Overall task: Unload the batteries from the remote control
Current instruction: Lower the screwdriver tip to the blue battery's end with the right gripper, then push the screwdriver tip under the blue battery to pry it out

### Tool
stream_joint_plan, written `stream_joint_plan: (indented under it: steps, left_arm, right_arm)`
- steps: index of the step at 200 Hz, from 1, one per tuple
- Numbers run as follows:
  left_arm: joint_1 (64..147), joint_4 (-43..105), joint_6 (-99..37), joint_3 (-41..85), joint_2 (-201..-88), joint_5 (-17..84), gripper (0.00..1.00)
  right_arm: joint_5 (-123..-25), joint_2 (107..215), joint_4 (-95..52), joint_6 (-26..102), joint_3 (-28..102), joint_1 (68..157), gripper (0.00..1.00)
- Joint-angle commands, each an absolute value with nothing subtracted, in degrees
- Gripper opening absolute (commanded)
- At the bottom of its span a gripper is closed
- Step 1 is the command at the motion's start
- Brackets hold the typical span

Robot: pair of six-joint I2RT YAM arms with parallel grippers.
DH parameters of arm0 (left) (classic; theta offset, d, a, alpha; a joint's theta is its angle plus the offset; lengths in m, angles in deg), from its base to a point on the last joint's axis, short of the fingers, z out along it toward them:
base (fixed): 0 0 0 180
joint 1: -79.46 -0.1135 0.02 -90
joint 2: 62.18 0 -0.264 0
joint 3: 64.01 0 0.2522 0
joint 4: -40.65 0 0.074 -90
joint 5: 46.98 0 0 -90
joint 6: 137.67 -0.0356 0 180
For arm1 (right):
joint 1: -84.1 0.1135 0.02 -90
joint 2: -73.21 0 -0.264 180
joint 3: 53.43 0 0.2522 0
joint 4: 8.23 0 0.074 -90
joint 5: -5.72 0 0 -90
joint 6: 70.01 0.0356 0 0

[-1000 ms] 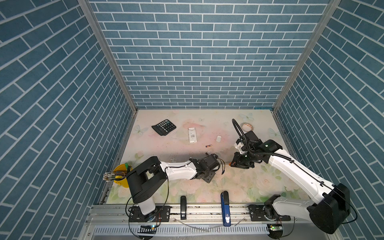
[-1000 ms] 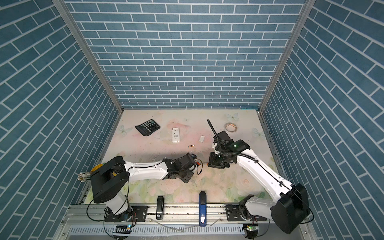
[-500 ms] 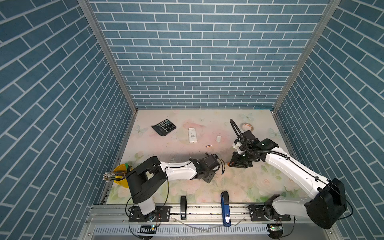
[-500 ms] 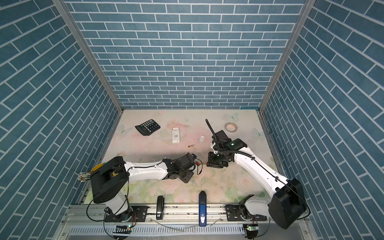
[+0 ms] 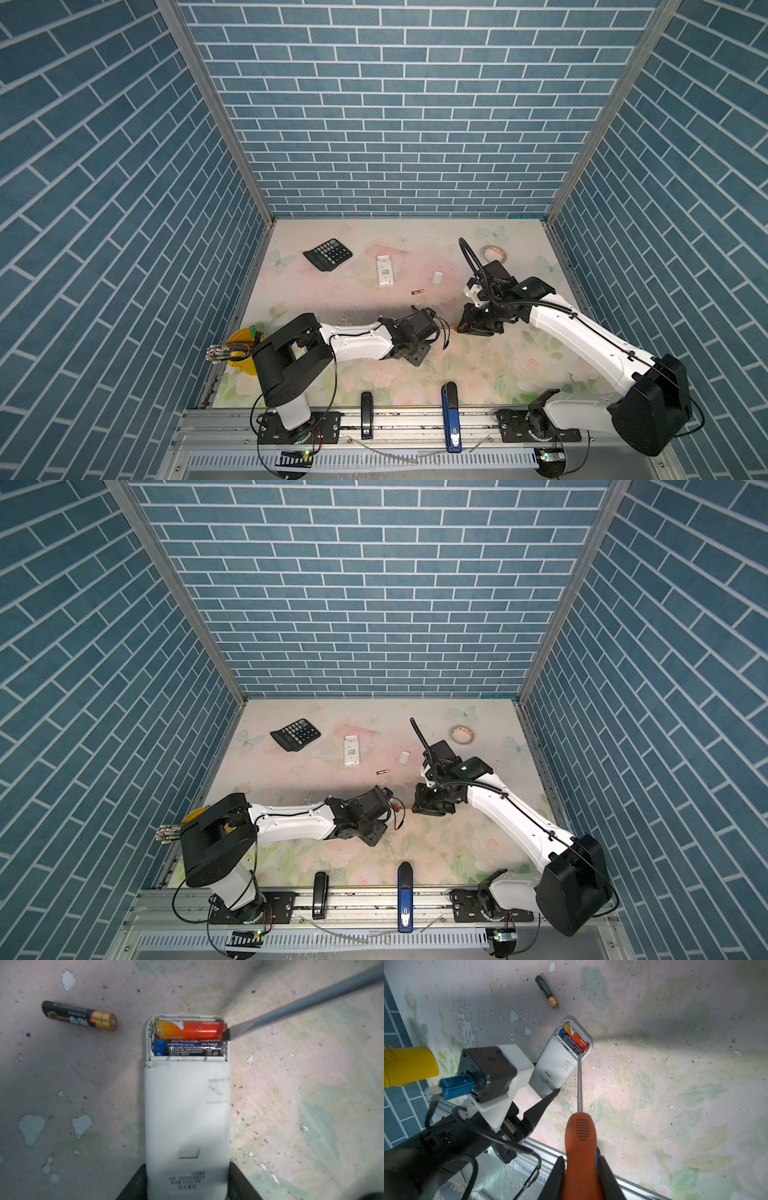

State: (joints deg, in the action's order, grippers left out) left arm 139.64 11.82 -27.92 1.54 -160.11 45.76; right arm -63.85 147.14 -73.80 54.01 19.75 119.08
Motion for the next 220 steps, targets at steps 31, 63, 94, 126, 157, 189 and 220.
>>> stream_joint_plan:
  steps: [31,63,94,126,157,189,220]
  left_arm:
    - [141.36,6.58,-28.37,-1.82,-163.61,41.96,0.29]
    - [141.33,6.59,-28.47,-1.6,-163.68,41.93,0.29]
    - [141.34,6.45,-28.4,-1.6,-163.6,42.07,0.29]
    - [141.35,6.31,-28.46,-1.6,-163.44,42.13,0.28]
    - [141.34,6.63,-28.5,-1.82,-163.35,42.05,0.28]
    - [141.33,7.37,-28.53,-1.73,-163.78,41.45,0.28]
    - [141.34,7.55,-29.03,-1.3,-164.05,41.33,0.29]
  right_arm:
    - [-63.01,147.3,-74.11,52.6,17.63,119.39,0.0]
    - [-63.27,147.13,-74.46,52.35,17.22,119.35,0.0]
    - [-63.17,147.12,-74.11,52.42,16.89,119.36,0.0]
    - [-62.7,147.61,-73.21,52.51,16.76,119.38,0.0]
    - [-62.28,148.51,-72.14,52.68,16.71,119.53,0.0]
    - [-61.27,148.54,-68.88,54.12,16.08,120.03,0.0]
    - [-59.46,147.62,-65.57,55.31,15.81,120.49,0.0]
